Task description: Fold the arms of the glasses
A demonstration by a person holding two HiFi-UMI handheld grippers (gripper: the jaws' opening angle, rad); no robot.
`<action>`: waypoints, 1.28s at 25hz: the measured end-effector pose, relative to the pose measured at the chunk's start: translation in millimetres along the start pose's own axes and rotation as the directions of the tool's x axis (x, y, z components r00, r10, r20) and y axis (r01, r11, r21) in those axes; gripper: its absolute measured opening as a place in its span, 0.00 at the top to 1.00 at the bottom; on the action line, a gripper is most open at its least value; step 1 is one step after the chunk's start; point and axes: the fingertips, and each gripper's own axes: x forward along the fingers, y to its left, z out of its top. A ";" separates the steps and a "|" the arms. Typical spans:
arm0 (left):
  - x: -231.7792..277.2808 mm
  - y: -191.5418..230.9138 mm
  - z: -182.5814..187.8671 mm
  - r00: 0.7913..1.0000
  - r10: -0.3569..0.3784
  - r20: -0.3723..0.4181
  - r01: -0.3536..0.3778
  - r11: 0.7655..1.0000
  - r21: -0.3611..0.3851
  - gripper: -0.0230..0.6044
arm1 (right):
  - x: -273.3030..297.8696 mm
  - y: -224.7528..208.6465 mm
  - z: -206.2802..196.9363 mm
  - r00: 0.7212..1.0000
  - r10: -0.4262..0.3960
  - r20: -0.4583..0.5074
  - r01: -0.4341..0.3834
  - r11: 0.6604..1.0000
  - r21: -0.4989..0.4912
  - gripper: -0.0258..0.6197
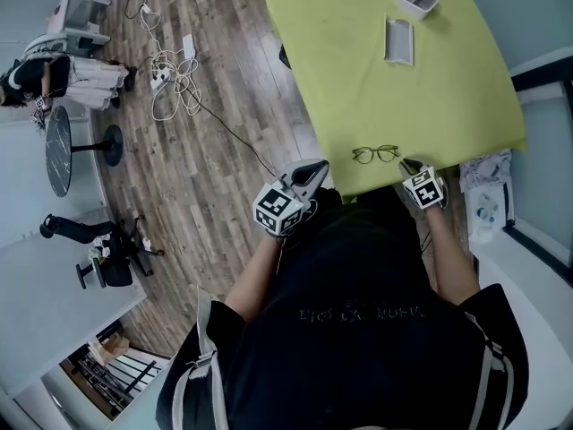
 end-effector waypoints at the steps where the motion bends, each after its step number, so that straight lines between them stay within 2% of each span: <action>1: 0.7 -0.8 0.3 1.000 -0.003 0.002 0.003 1.000 0.002 0.94 | -7.2 0.8 1.5 1.000 -0.002 0.015 0.002 1.000 0.013 0.89; 8: 8.7 -6.9 5.2 0.999 -0.035 0.010 0.035 0.999 0.018 0.94 | -40.2 12.4 28.6 0.986 0.023 0.167 -0.034 0.998 0.061 0.91; 12: 15.4 -9.7 5.1 0.998 -0.055 0.008 0.054 0.998 0.023 0.93 | -71.1 27.2 70.6 0.941 0.042 0.336 -0.060 0.997 0.044 0.91; 15: 19.6 -14.8 5.3 0.997 -0.073 0.010 0.073 0.997 0.022 0.93 | -95.1 40.1 96.9 0.907 0.050 0.419 -0.055 0.998 0.001 0.91; 18: 22.6 -18.6 7.8 0.996 -0.092 0.020 0.091 0.996 0.015 0.94 | -111.6 52.6 112.1 0.886 0.062 0.460 -0.057 0.998 -0.024 0.91; 25: 17.8 -27.4 21.1 0.991 -0.130 0.041 0.128 0.990 0.058 0.94 | -138.2 75.4 127.4 0.853 0.064 0.518 -0.055 0.998 -0.032 0.91; 32: -1.5 -38.7 38.4 0.982 -0.176 0.070 0.166 0.978 0.130 0.94 | -150.5 91.5 133.7 0.835 0.008 0.551 -0.010 1.000 0.001 0.91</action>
